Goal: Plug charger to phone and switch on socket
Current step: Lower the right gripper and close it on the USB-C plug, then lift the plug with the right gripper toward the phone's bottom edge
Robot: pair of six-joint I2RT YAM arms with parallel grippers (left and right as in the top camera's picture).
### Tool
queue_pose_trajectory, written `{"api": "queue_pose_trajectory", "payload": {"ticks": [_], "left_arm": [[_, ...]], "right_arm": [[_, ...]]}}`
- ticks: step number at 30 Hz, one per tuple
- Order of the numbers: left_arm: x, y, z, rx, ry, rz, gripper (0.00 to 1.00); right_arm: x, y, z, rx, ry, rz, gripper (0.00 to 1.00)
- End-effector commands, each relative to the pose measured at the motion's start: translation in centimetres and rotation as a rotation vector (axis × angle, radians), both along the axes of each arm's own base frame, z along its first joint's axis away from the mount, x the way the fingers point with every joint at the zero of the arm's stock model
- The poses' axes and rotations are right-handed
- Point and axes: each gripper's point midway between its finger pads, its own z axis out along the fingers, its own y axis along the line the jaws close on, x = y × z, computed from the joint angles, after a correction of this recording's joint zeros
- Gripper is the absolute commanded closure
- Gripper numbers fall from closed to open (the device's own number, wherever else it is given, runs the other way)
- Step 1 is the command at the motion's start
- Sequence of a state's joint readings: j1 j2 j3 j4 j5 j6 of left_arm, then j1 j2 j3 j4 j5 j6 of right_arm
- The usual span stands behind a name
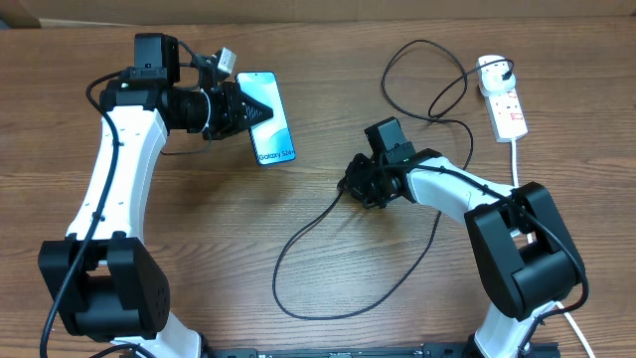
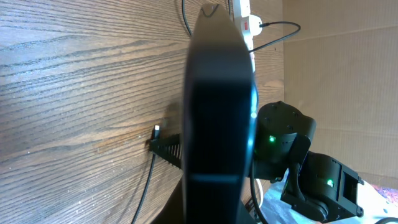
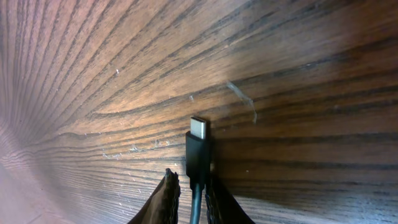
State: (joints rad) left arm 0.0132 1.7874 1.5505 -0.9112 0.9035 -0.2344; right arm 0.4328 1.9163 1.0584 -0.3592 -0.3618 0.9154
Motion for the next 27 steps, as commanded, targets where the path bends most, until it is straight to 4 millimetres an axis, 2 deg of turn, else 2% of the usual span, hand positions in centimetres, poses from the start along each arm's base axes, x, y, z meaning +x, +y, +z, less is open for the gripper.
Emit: {"api": "queue_pose_trajectory", "payload": {"ticks": [1,5,15,20,23,27], "left_arm": [[0.2,-0.3,0.7,-0.025,-0.008,-0.005,0.96],[0.2,-0.3,0.7,-0.025,-0.008,-0.005,0.96],[0.2,-0.3,0.7,-0.025,-0.008,-0.005,0.96],[0.2,-0.3,0.7,-0.025,-0.008,-0.005,0.96],[0.2,-0.3,0.7,-0.025,-0.008,-0.005,0.96],[0.2,-0.3,0.7,-0.025,-0.008,-0.005,0.96]], "right_arm": [[-0.6,-0.5,-1.6,-0.039,0.028,0.002,0.85],[-0.6,-0.2,-1.5,-0.022,0.025,0.007,0.9],[-0.4,-0.1,-1.4,-0.023,0.008,0.024,0.9],[-0.4,-0.1,-1.4,-0.023,0.006,0.026,0.96],[-0.4,-0.1,-1.4,-0.021,0.004,0.027,0.96],[-0.5,0.7,-0.9,0.025,0.004,0.054,0.96]]}}
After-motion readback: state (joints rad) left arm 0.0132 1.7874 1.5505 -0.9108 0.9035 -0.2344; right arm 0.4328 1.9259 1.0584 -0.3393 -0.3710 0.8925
